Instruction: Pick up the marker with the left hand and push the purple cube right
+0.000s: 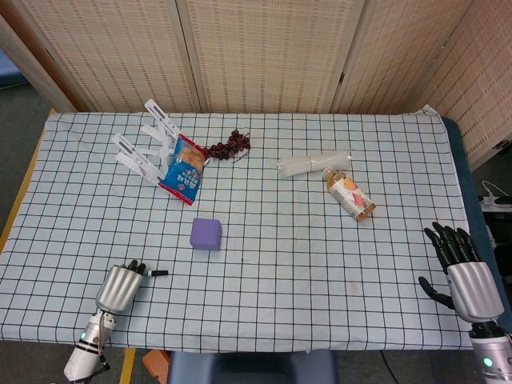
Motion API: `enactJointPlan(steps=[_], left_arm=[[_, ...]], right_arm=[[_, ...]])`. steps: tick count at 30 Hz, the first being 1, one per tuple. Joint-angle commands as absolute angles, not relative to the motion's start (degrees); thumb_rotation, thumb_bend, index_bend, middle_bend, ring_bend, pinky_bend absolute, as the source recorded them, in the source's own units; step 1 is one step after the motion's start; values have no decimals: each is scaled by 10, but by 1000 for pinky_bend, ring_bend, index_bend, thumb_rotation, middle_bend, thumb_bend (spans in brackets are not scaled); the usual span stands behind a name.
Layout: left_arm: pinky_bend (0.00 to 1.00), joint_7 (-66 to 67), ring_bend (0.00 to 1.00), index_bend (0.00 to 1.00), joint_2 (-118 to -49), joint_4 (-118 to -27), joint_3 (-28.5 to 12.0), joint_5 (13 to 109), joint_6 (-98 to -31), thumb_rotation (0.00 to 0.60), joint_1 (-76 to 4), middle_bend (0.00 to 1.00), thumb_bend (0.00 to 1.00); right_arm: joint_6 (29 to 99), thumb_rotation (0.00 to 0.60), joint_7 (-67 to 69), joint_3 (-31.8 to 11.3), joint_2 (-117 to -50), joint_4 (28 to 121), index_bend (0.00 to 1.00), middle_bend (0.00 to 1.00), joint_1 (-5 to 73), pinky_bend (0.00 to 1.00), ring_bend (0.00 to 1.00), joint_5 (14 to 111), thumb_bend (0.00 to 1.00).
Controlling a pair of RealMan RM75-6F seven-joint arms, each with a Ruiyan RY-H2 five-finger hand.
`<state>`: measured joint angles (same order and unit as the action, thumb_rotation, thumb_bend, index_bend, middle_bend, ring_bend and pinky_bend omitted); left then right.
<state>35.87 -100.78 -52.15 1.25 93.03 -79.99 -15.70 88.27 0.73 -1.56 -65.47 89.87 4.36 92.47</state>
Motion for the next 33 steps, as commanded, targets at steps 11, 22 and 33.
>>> enactJointPlan(steps=[11,22,33], left_arm=[[1000,225,795,803,-1011,-403,24,978,-860,600,-178,804,587],[1000,-6,800,813,-1025,-274,-10,956,-845,600,-238,822,615],[1000,-73,800,814,-1069,-175,-25,932,-773,600,-309,823,620]], right_arm=[[876,600,-3,-16,-657,900,0,0,44,0,0,919,173],[863,600,-33,-24,-674,899,0,0,48,0,0,900,173],[846,600,-32,-37,-674,896,0,0,55,0,0,871,173]])
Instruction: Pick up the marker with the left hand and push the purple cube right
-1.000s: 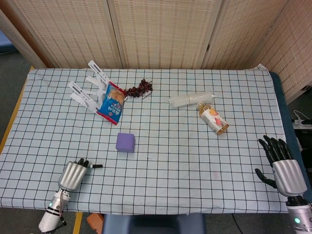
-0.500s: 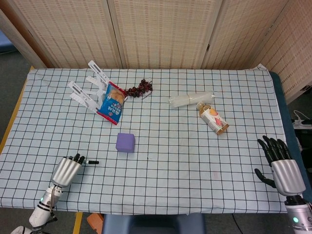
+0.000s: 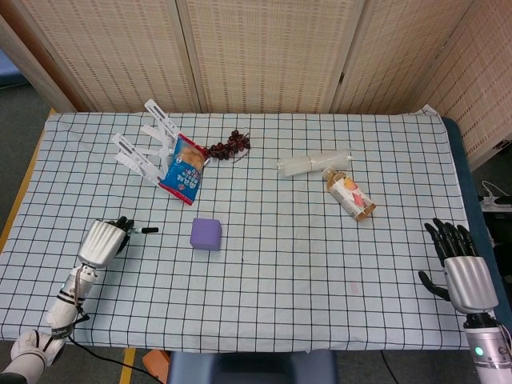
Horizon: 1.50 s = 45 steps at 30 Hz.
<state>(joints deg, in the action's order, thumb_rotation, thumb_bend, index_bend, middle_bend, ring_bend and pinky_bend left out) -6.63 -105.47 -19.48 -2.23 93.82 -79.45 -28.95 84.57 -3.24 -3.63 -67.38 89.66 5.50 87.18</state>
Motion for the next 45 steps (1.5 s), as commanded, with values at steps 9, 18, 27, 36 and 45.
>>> enactJointPlan(steps=[9,18,27,36,45], left_arm=[[1000,-41,801,814,-1092,-140,-4,939,-747,600,-329,827,624],[1000,22,801,814,-1101,-138,19,954,-755,600,-340,831,627],[1000,30,801,814,-1104,-159,18,946,-756,600,-349,831,627],[1000,56,800,813,-1117,-195,18,948,-770,600,-367,832,628],[1000,94,801,813,-1136,-232,4,941,-768,600,-394,831,626]], right_arm=[[848,600,-31,-38,-672,895,0,0,54,0,0,867,173],[852,600,-19,-34,-663,900,0,0,51,0,0,875,173],[856,600,-9,-33,-655,902,0,0,48,0,0,877,173],[854,600,-8,-30,-653,905,0,0,47,0,0,879,173],[851,600,-1,-28,-646,908,0,0,47,0,0,879,173]])
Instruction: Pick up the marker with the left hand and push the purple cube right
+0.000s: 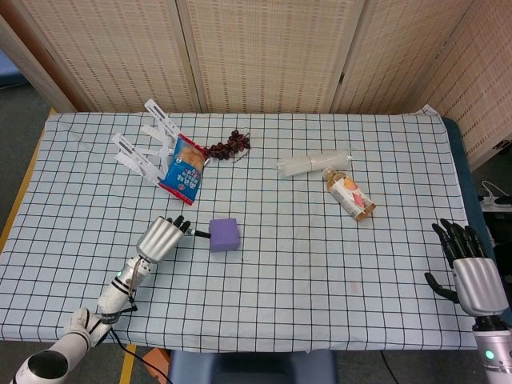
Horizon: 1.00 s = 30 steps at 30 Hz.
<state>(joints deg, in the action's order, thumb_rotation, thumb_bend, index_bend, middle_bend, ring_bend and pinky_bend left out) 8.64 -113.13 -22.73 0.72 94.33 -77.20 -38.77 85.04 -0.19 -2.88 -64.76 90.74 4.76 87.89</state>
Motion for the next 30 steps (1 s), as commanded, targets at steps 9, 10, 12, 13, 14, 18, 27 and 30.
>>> enactJointPlan(steps=[9,10,12,13,14,18,27,30], left_arm=[[1000,119,801,813,-1149,-238,-6,931,-745,600,-411,831,624],[1000,121,801,813,-1149,-238,-5,930,-744,600,-411,831,624],[1000,121,801,813,-1149,-238,-5,929,-743,600,-409,831,625],[1000,121,801,813,-1148,-238,-5,928,-743,600,-409,831,625],[1000,120,801,813,-1148,-238,-5,928,-743,600,-409,831,626],[1000,119,801,812,-1147,-238,-5,927,-744,600,-408,832,627],[1000,135,801,813,-1132,-247,1,925,-752,600,-389,836,624],[1000,141,801,812,-1128,-250,1,921,-749,600,-382,837,622]], right_arm=[[856,600,12,-28,-638,910,0,0,44,0,0,882,172],[856,600,13,-28,-638,909,0,0,44,0,0,882,173],[856,600,14,-28,-637,909,0,0,44,0,0,881,173],[856,600,14,-28,-637,908,0,0,44,0,0,880,173],[855,600,14,-29,-637,908,0,0,44,0,0,880,173],[855,600,13,-28,-638,909,0,0,44,0,0,881,172],[849,600,5,-28,-641,909,0,0,46,0,0,880,173],[848,600,3,-27,-642,910,0,0,47,0,0,881,173]])
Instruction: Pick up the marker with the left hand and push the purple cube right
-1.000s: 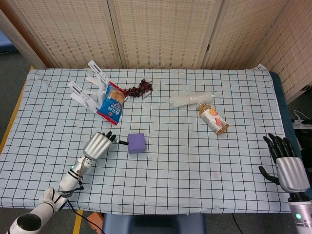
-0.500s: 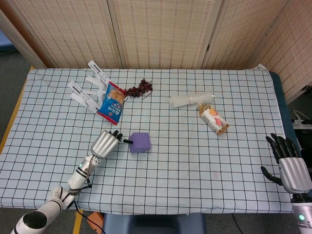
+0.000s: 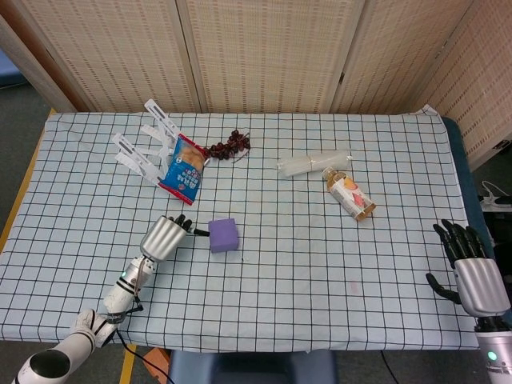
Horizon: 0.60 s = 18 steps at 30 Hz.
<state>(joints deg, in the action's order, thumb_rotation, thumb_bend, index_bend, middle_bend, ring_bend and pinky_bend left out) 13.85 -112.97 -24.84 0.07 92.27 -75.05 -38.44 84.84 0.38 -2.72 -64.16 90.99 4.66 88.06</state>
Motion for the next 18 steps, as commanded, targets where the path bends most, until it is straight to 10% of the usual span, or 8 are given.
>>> enactJointPlan(steps=[1,18], left_arm=[[1000,142,801,812,-1127,-251,1,919,-747,600,-380,837,622],[1000,243,801,813,-1128,-284,-13,902,-718,600,-384,845,624]], right_arm=[[848,600,2,-27,-642,911,0,0,47,0,0,882,173],[849,600,8,-25,-638,913,0,0,46,0,0,884,173]])
